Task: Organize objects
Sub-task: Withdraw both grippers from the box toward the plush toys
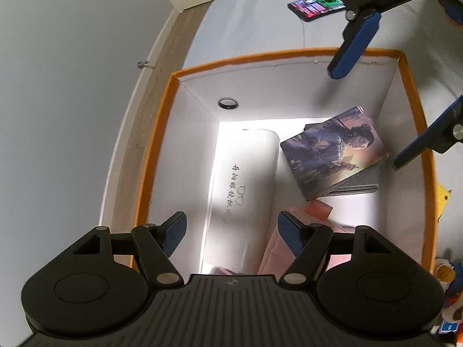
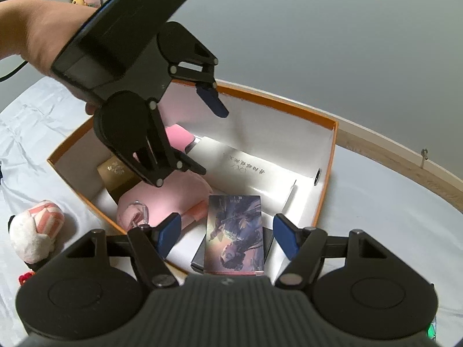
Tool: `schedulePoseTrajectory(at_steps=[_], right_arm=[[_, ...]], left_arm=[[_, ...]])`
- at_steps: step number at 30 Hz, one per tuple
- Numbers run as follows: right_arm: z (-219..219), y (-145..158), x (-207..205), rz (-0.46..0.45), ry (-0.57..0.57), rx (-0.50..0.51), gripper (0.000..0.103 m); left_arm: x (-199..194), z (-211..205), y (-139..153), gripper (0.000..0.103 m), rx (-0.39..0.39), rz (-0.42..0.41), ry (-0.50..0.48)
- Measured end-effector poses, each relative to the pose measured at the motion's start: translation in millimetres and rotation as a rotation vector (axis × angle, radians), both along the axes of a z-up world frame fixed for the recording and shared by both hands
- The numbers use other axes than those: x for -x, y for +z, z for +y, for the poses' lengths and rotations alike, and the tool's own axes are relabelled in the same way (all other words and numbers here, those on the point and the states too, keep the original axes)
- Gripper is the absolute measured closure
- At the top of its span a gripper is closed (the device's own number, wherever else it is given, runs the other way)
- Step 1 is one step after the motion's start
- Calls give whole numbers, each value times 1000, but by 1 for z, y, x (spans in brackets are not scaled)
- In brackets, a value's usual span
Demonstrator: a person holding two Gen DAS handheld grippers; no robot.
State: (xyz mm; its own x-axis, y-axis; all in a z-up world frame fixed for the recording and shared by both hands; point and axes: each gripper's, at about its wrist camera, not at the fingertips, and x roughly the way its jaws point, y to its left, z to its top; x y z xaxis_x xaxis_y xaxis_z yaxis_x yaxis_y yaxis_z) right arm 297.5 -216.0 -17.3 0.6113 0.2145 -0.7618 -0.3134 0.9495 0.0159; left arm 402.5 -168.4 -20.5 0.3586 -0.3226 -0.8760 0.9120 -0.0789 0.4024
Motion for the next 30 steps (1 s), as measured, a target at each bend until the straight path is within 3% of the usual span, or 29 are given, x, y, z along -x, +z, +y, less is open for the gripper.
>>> schedulePoseTrajectory(at_steps=[9, 14, 16, 19, 22, 30], right_arm=[[-11, 20, 24, -30, -10, 3, 31], [-17, 29, 39, -37, -20, -12, 31], [-18, 31, 45, -42, -17, -17, 31], [-21, 33, 51, -47, -20, -22, 31], [-24, 33, 57, -50, -21, -28, 31], [-30, 33, 73, -44, -31, -43, 31]], left_arm=[[27, 23, 33, 18, 181, -23, 193], [57, 49, 44, 18, 291, -37, 389], [71, 69, 54, 18, 340, -58, 538], [91, 92, 54, 18, 407, -46, 742], [117, 108, 46, 18, 442, -78, 877], [177, 120, 21, 16, 590, -47, 1086]])
